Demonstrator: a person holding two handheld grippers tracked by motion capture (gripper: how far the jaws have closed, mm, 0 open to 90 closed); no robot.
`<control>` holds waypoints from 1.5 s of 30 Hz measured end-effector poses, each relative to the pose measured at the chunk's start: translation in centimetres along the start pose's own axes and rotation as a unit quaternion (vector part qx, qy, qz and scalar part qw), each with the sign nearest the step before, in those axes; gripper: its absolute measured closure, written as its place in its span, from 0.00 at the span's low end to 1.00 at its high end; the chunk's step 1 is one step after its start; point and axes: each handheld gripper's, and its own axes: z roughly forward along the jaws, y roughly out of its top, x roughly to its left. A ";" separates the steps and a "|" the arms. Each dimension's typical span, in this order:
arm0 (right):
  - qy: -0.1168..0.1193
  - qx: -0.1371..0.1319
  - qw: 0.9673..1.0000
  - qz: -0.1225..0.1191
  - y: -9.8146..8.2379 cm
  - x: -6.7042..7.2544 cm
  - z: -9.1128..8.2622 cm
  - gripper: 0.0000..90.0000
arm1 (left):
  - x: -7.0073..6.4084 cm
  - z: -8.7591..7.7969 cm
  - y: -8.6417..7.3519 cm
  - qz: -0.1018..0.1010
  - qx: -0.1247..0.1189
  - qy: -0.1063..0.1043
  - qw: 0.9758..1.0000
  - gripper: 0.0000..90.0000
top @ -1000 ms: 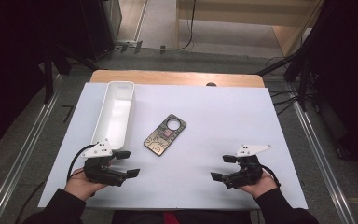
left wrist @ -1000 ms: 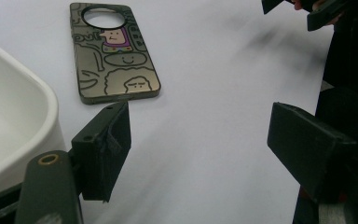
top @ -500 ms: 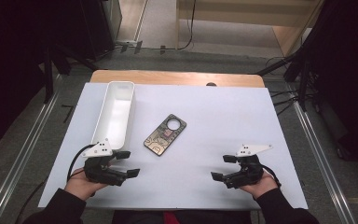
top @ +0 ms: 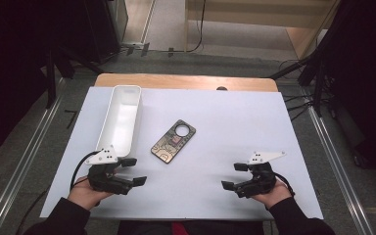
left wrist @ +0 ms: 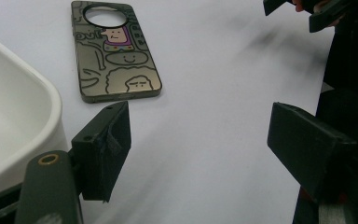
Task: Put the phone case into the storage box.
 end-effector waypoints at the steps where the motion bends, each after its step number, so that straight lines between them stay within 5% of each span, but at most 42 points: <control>1: 0.000 0.000 1.000 0.000 0.0 0.0 0.0 0.12 | 0.0 0.0 0.0 0.000 0.000 0.000 1.000 0.24; 45: 0.001 0.000 1.000 0.004 0.0 -0.1 0.0 0.12 | -1.1 0.2 2.9 0.004 -0.006 0.008 1.000 0.24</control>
